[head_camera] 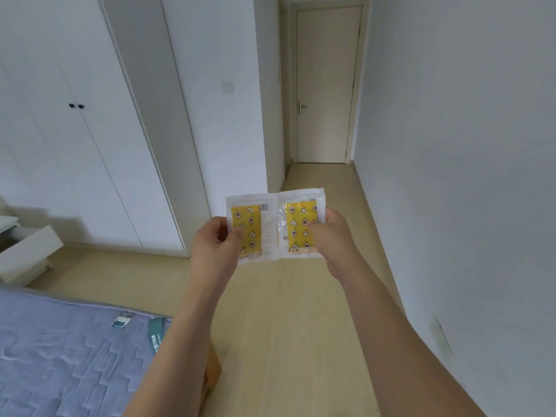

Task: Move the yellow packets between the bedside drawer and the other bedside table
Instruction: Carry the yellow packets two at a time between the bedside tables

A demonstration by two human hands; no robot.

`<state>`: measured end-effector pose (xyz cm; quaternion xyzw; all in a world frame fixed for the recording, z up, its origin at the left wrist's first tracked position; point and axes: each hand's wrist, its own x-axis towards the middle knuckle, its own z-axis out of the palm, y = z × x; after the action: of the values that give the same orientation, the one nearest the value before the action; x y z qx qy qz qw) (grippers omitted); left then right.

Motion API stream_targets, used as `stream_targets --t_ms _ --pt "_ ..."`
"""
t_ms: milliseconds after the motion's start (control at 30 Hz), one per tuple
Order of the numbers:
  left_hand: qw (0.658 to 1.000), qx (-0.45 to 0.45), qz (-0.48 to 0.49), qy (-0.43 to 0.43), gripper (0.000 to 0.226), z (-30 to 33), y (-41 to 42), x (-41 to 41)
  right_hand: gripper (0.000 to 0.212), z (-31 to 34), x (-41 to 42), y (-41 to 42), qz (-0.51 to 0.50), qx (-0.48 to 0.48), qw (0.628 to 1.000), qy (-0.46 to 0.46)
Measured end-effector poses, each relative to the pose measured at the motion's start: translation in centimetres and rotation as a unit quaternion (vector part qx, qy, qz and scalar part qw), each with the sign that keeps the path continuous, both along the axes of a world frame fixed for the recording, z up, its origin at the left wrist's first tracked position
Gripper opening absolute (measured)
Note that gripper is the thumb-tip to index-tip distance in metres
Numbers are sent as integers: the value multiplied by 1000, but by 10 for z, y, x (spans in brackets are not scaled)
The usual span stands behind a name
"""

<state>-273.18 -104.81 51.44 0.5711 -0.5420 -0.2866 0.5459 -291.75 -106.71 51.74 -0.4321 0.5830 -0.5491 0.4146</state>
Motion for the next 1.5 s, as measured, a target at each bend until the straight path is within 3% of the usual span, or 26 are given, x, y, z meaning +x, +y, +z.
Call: stream_targets --t_ms 267,600,867,1067,1333,1500 --pt "996 -22 81 -1 11 30 -187 -3 26 18 -8 -217 70 -15 997 12" --pt "983 1 170 66 8 12 -397 70 24 8 77 -455 172 -17 984 34" --pt "972 -9 219 90 10 22 -577 174 25 20 195 -652 234 -20 971 42" --pt "955 7 279 101 10 14 -669 266 28 21 299 -766 293 -3 956 24" --pt "921 4 373 115 16 -17 -789 416 26 -12 472 -911 388 11 921 9" --pt "898 2 428 99 11 -5 -862 521 25 -8 596 -1008 433 19 901 2"
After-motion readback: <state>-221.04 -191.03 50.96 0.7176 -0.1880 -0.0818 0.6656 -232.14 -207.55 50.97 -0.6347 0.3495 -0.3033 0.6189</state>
